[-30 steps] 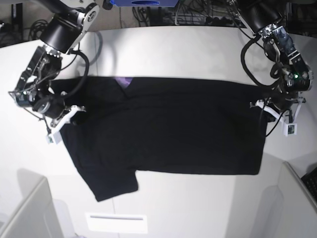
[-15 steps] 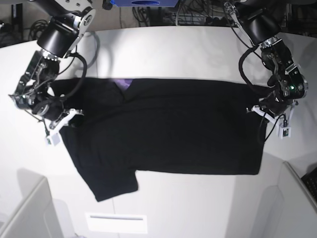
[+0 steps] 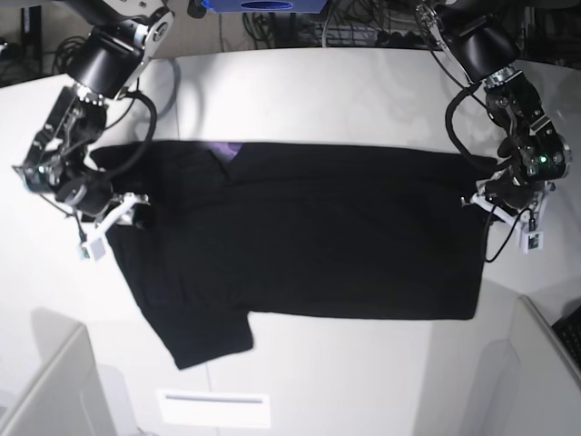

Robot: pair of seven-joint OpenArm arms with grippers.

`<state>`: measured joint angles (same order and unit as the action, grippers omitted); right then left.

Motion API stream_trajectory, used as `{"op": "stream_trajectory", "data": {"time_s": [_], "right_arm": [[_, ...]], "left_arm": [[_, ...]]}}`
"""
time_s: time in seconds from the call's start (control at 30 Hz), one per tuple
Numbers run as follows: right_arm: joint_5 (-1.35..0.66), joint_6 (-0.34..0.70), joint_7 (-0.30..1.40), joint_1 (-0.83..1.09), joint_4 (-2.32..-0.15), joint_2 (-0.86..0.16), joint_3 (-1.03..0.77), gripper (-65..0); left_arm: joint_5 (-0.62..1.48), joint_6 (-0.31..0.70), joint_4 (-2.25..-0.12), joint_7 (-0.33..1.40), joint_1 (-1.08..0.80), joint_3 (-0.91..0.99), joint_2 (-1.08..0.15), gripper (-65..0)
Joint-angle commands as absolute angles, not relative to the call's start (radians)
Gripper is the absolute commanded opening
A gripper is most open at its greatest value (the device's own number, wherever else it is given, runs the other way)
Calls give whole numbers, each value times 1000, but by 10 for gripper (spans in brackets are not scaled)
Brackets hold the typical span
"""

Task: Fold the T-shirt properly
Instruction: 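Lift the shoulder corners and pull the shirt toward the robot, then lower the shirt and release both grippers at the collar edge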

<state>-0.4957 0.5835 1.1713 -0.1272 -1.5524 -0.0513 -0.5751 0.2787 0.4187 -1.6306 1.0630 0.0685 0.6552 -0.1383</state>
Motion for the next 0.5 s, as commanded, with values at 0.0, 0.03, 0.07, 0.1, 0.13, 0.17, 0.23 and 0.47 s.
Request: {"op": "stream_trajectory", "data": {"time_s": [0.0, 0.03, 0.07, 0.1, 0.13, 0.17, 0.23, 0.47], "right_arm": [[-522, 587, 1150, -128, -1623, -50, -578, -368], [-529, 587, 1142, -104, -1681, -31, -581, -371], [-535, 587, 1142, -76, -1739, -16, -599, -375], [-533, 587, 1145, -50, -1811, 5, -631, -372], [-530, 587, 1150, -24, -1873, 42, -665, -372], [-527, 587, 1150, -1, -1923, 74, -705, -372], [-527, 587, 1145, 47, -1989, 127, -796, -371], [-565, 493, 1141, 191, -1988, 142, -918, -369]], "left_arm": [[297, 421, -1684, 1043, 85, 691, -153, -355], [297, 421, -1718, 1043, 84, 720, -148, -318], [297, 421, -1748, 1047, 77, 746, -136, -288], [298, 424, -1790, 1049, 61, 776, -122, -268], [298, 426, -1830, 1049, 41, 800, -108, -263], [298, 426, -1854, 1047, 15, 820, -93, -260], [298, 426, -1863, 1043, -33, 854, -58, -260], [300, 427, -1767, 998, -87, 974, 31, -260]]}}
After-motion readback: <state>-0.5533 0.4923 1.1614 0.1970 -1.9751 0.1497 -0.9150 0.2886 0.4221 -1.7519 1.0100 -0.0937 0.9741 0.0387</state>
